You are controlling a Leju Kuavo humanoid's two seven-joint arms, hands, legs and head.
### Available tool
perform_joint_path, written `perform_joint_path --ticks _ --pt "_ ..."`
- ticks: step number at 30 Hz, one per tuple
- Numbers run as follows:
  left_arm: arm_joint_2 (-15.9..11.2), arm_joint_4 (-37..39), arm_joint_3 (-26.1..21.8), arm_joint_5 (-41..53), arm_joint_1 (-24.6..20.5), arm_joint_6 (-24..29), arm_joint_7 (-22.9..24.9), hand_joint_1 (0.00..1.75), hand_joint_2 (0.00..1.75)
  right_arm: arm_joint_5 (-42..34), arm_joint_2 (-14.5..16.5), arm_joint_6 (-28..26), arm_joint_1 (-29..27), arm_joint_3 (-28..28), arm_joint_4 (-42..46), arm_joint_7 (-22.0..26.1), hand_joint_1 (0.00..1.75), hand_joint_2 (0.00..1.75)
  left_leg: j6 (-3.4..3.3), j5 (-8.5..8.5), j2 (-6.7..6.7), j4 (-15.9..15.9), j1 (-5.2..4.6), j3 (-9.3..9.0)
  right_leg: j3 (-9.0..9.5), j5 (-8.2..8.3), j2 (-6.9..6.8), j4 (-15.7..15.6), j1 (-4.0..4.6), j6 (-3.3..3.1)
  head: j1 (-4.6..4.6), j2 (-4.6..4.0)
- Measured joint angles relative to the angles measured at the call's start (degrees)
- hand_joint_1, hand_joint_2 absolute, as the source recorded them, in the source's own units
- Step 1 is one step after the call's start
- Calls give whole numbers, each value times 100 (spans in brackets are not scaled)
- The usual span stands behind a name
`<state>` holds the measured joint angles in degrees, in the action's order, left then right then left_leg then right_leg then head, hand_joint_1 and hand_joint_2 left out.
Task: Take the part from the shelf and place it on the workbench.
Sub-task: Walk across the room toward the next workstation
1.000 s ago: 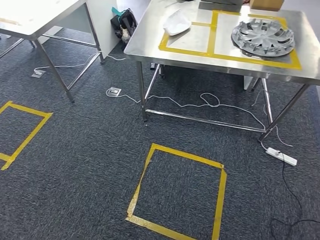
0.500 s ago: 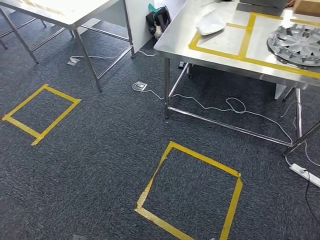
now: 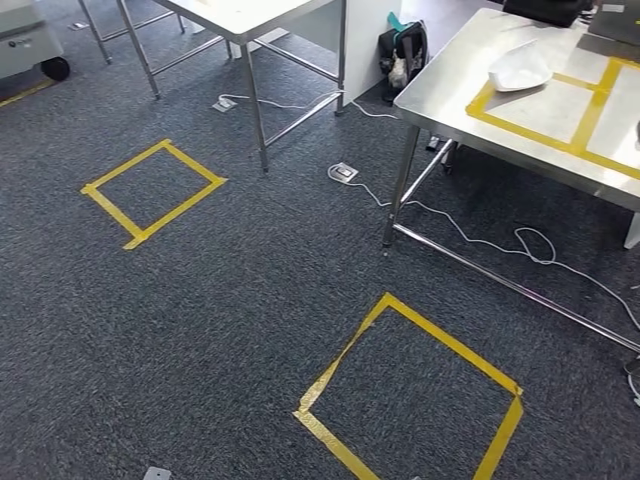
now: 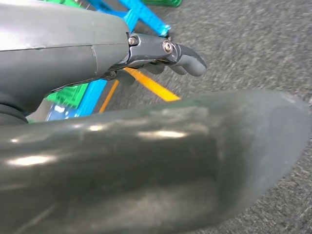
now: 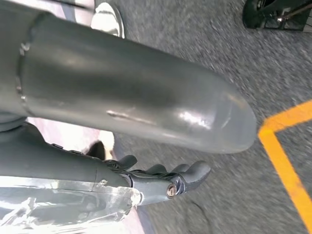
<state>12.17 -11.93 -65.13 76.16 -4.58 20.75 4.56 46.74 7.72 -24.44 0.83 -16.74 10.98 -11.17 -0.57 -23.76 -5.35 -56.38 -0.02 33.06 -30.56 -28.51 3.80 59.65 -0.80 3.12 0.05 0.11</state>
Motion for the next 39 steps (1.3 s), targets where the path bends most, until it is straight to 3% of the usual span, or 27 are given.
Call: perform_joint_path --ticks 2,4,6,8,10,11,13,14,16,17,19,21,23,24,25,26,27,28,30,32,34,36,38,39 --pt "-3 -1 0 -3 2 -1 -5 0 0 -3 5 -7 11 0 -2 -1 0 0 70 40 -118 -4 5 56 98 7 119 -221 -4 -35 -3 0" --pt "-9 0 -1 -5 25 -1 -9 0 0 -7 11 -15 20 -1 -1 -2 0 0 143 72 -163 -3 29 105 108 42 -2 -228 9 -110 -2 0" --pt "-11 0 -2 -8 35 -2 -11 0 0 -9 19 -19 13 -2 -1 -1 0 0 203 -103 98 -257 17 242 110 80 -158 -248 5 -186 -37 0" --pt "-8 0 -2 -15 21 -3 -12 0 0 -9 22 -20 -1 -2 -2 0 0 0 247 -499 401 -964 10 570 102 86 -338 -254 17 -223 -69 0" --pt "-2 1 -3 -24 19 -5 -12 0 0 -10 20 -19 -8 -2 -2 0 0 0 274 -737 459 -1621 28 862 96 80 -520 -253 28 -231 -67 0" --pt "1 1 -4 -30 26 -7 -12 0 0 -10 20 -19 -4 -2 -2 1 0 0 281 -698 467 -1672 35 871 96 77 -603 -252 29 -230 -69 0" --pt "0 0 -6 -38 37 -11 -12 0 0 -11 21 -17 7 -2 -1 3 0 0 278 -366 557 -1119 43 550 113 64 -750 -252 26 -215 -70 0" --pt "1 0 -7 -40 33 -13 -12 0 0 -12 20 -17 10 -2 -1 5 0 0 276 -215 703 -702 33 320 125 49 -811 -250 36 -196 -74 0" --pt "2 0 -7 -45 9 -16 -12 0 0 -12 19 -16 9 -2 -1 13 0 0 218 -86 917 -143 10 25 124 7 -926 -241 80 -143 -70 0" --pt "3 0 -7 -49 3 -17 -12 0 0 -11 17 -16 10 -2 -1 15 0 0 182 -104 947 -57 -5 -10 128 -11 -983 -247 103 -118 -64 0" --pt "1 0 -14 -56 14 -20 -12 0 0 -10 17 -15 20 -2 -1 20 0 0 93 -102 806 -34 -6 -1 175 -39 -1082 -269 105 -67 -53 0" --pt "-1 0 -24 -59 29 -20 -12 0 0 -9 18 -16 27 -2 -1 27 0 0 20 -76 674 -16 10 2 133 -198 -901 -76 80 -14 -36 0" --pt "-2 0 -28 -60 22 -20 -12 0 0 -9 18 -17 16 -3 -1 34 0 0 -41 -60 546 -10 18 13 -173 -576 -557 614 65 16 -5 0" --pt "-1 0 -28 -60 19 -21 -12 0 0 -10 18 -16 7 -3 -2 34 0 0 -59 -58 472 -11 14 19 -377 -756 -457 1041 63 19 3 0" --pt "-2 0 -28 -60 20 -21 -12 0 0 -10 18 -16 -1 -4 -2 34 0 0 -69 -58 393 -13 11 23 -542 -849 -411 1359 65 19 7 0" --pt "-3 0 -29 -61 25 -22 -12 0 0 -10 18 -15 -7 -4 -3 33 0 0 -71 -56 310 -16 8 22 -622 -822 -393 1474 64 16 9 0" --pt "-4 0 -31 -62 30 -27 -12 0 0 -10 18 -15 -10 -4 -3 33 0 0 -67 -53 224 -19 9 18 -587 -675 -379 1343 59 11 10 0" --pt "-5 0 -34 -63 31 -34 -12 0 0 -10 18 -14 -9 -4 -3 34 0 0 -60 -49 137 -23 11 11 -450 -446 -339 1004 48 4 11 0" --pt "-2 -1 -51 -66 23 -50 -12 0 0 -11 17 15 -5 -6 -4 42 0 0 -24 -38 -23 -40 8 18 -112 -78 -71 199 -1 -3 10 0" --pt "-1 -1 -74 -69 19 -55 -12 0 0 -14 12 90 1 -8 -7 80 0 0 41 -12 -150 -48 9 61 45 6 127 -162 -25 -15 5 0" --pt "-2 0 -89 -73 40 -55 -12 0 0 -17 -5 155 8 -11 -8 123 0 0 119 25 -251 -37 33 107 69 23 39 -185 -9 -69 2 0" --pt "-2 0 -101 -77 59 -52 -10 0 0 -15 -24 178 6 -17 -8 151 0 0 176 -65 -65 -166 30 193 89 65 -108 -219 -6 -145 -16 0" --pt "1 0 -107 -80 43 -51 -7 0 0 -13 -37 187 -9 -20 -8 169 0 0 216 -397 287 -725 12 465 94 83 -283 -244 5 -193 -46 0" --pt "5 1 -107 -82 31 -51 -5 0 0 -12 -43 189 -19 -20 -8 173 0 0 235 -591 389 -1129 16 659 90 80 -378 -245 13 -206 -58 0"
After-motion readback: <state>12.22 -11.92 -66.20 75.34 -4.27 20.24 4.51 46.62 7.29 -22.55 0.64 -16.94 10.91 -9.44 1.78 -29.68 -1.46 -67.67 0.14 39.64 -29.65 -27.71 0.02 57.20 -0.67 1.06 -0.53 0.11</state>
